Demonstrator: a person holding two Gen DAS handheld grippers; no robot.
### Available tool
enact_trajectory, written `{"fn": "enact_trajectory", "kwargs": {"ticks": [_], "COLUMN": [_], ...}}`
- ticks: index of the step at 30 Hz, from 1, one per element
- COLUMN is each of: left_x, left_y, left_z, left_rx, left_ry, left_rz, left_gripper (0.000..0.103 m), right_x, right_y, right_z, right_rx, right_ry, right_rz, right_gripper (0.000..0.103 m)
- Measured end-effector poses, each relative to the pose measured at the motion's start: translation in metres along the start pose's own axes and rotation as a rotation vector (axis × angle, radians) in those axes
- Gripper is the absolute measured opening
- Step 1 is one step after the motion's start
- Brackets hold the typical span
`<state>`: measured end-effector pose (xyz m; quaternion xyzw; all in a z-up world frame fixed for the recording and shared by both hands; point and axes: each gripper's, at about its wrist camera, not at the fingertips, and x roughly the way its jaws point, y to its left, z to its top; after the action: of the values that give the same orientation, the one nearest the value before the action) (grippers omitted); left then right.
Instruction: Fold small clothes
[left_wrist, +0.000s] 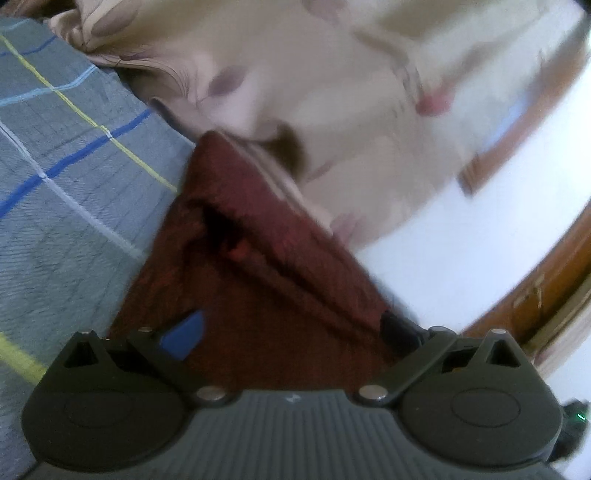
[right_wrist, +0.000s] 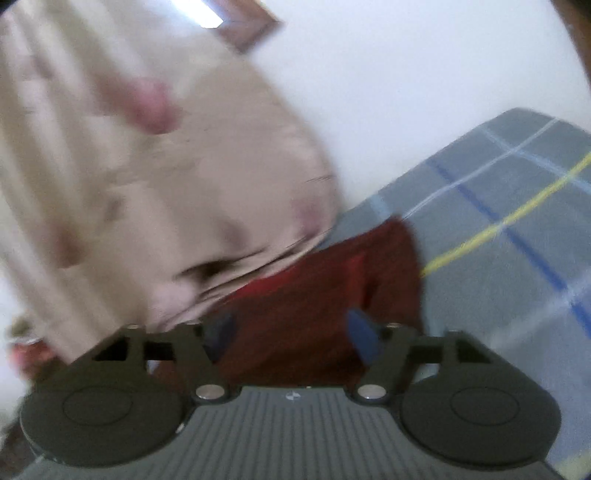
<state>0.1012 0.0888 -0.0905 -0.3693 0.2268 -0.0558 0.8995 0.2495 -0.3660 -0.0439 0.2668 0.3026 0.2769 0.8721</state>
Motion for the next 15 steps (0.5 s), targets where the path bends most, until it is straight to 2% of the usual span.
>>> {"fn": "enact_trajectory", "kwargs": {"ticks": [1,3,5,8,12,15], "left_x": [-0.011,-0.035,-0.06,-0.1,-0.145,-0.168], "left_y": [0.0,0.003,0.009,0.016,0.021,0.034], "left_z": [-0.004,-0.013,-0.022,-0.037,-0.055,-0.069], "left_rx": [0.017,0.028,0.025,0.061,0.148,0.104], "left_ry": [0.0,0.001,0.009,0.023,0.054,0.103], "left_rz": [0.005,0.003,-0.005,0.027,0.062,0.067], "left_gripper": [0.103,0.103,0.103,0.103,0.103,0.103], "right_x": [-0.021,-0.067,-0.105,-0.151,-0.184,-0.191], "right_y": [0.007,0.019,0.023,0.021,0.016,0.017], "right_z": [-0.011,-0.037,-0.064,-0.1,-0.13,-0.146], "right_rx": [-0.019,-0.079,-0.106,-0.085,-0.021,-0.015], "right_ry": [0.01,0.038,0.082,0.122,0.158,0.189], "right_rz": [0.028,0.05,0.048,0.032,-0.005,-0.018], "right_gripper": [0.074,0.083,0.085,0.085,0.085,0.085]}}
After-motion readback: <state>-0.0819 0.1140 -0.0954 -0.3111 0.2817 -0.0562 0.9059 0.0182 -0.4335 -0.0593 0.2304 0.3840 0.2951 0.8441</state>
